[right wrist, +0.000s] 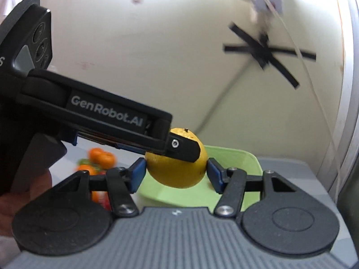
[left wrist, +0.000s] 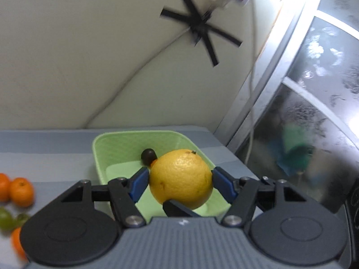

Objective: Organize fruits

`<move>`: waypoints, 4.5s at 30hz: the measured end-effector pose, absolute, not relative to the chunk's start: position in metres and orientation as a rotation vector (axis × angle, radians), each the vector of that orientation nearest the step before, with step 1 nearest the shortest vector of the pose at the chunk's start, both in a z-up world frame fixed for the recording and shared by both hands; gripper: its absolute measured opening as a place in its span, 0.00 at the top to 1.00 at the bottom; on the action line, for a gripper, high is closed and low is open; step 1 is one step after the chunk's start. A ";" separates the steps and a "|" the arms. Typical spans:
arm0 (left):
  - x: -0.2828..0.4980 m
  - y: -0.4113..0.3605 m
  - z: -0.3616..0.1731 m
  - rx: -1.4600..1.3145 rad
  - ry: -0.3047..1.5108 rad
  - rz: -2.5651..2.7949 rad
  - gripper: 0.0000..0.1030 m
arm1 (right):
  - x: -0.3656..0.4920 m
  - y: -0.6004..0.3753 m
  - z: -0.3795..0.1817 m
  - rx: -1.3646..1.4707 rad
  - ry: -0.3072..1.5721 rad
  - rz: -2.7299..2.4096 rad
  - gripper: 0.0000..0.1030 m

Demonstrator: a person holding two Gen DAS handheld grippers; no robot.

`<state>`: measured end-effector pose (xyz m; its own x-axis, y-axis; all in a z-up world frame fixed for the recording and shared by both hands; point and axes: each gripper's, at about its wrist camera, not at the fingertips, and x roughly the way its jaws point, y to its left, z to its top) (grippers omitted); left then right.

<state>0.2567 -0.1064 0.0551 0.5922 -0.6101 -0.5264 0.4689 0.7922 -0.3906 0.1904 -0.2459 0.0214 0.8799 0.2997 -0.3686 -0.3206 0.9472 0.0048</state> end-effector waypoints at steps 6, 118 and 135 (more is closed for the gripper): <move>0.282 -0.136 0.030 -0.211 0.764 -0.643 0.38 | 0.212 -0.261 0.003 -0.048 0.440 0.253 0.40; 0.075 0.000 0.009 0.049 0.714 -0.600 0.72 | 0.034 -0.180 -0.026 -0.134 0.472 0.440 0.50; 0.103 0.031 0.023 -0.142 0.731 -0.506 0.63 | 0.034 -0.175 -0.023 -0.157 0.448 0.457 0.51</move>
